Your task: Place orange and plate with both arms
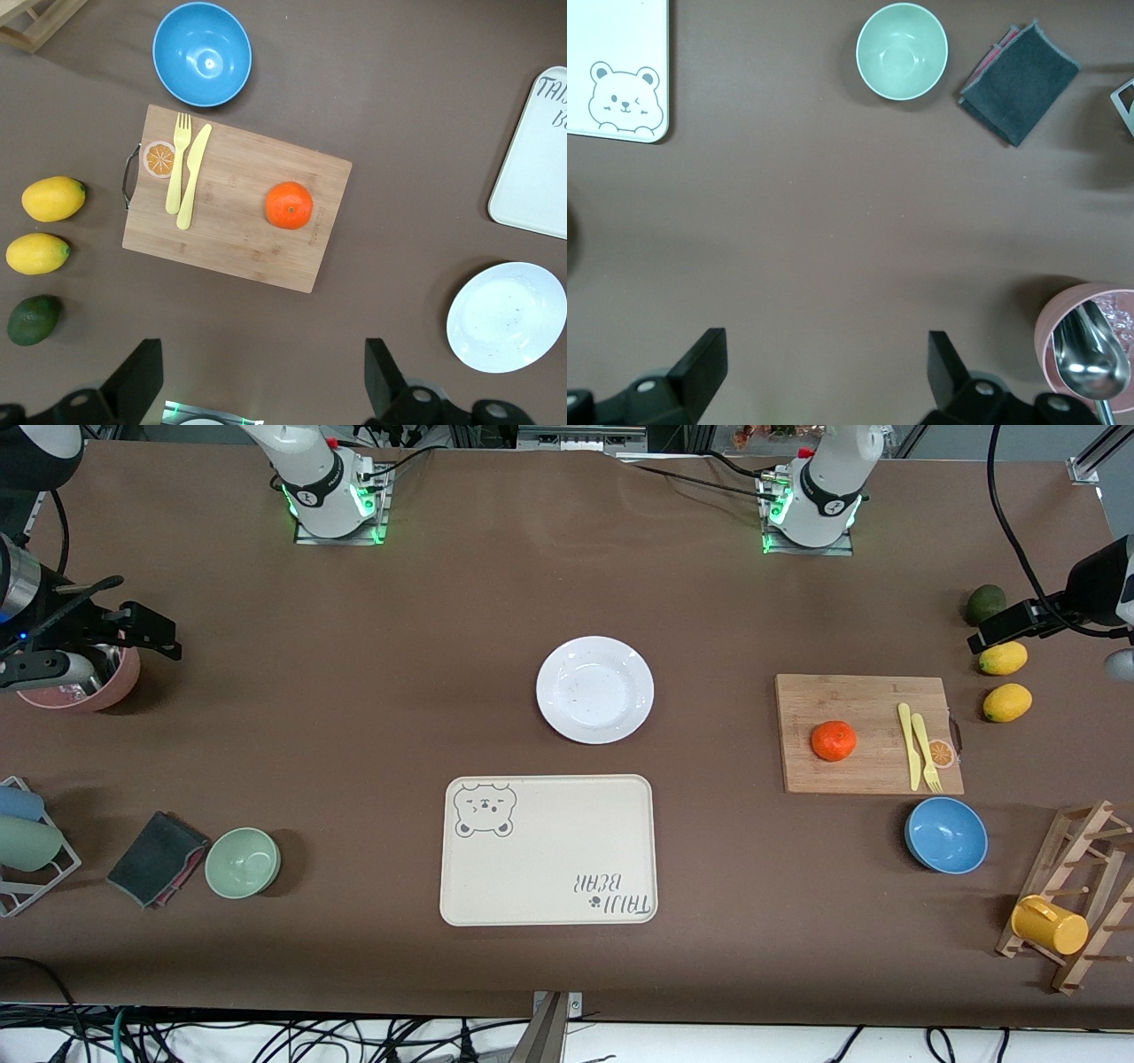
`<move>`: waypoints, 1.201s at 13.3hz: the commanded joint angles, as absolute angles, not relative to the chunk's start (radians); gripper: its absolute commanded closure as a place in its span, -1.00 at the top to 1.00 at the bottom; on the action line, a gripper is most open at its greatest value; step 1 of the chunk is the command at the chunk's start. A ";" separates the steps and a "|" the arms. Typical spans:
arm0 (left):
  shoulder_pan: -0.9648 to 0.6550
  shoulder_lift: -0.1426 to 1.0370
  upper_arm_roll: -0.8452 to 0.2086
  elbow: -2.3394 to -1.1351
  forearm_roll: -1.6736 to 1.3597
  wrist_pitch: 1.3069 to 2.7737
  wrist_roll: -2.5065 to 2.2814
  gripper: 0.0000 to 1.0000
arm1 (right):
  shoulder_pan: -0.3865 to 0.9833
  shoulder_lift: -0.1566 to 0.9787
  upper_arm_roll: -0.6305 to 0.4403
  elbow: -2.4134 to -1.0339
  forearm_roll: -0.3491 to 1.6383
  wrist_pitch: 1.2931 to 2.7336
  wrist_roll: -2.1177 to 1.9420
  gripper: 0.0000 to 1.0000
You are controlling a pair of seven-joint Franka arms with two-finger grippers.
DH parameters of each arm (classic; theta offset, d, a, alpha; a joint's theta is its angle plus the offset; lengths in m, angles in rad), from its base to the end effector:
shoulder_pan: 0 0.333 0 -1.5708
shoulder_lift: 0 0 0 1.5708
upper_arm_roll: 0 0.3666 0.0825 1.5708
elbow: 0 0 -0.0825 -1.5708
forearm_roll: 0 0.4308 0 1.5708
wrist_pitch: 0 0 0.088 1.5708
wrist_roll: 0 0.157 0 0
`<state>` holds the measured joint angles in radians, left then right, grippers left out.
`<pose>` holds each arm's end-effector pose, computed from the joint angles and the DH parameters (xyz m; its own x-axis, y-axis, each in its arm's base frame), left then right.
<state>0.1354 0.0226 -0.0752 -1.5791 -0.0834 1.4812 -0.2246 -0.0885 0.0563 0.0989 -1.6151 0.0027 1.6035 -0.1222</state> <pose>0.5921 0.0225 0.6010 0.9526 0.2723 -0.1357 0.2818 -0.9578 0.0561 0.6170 0.0054 0.5708 0.9890 0.1323 -0.0661 0.1315 -0.9912 -0.0164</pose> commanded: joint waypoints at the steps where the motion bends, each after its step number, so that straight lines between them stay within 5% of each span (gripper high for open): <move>1: 0.150 0.032 -0.075 -1.559 -0.104 1.470 -0.202 1.00 | -0.098 0.048 0.101 -1.620 0.017 1.609 -0.124 1.00; 16: 0.167 0.029 -0.075 -1.563 -0.100 1.443 -0.199 1.00 | -0.098 0.049 0.101 -1.618 0.017 1.611 -0.124 1.00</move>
<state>0.1588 0.0236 -0.0747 -1.5791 -0.0834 1.4636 -0.2238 -0.0888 0.0563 0.0986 -1.6151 0.0027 1.6035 -0.1222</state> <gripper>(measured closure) 0.000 0.000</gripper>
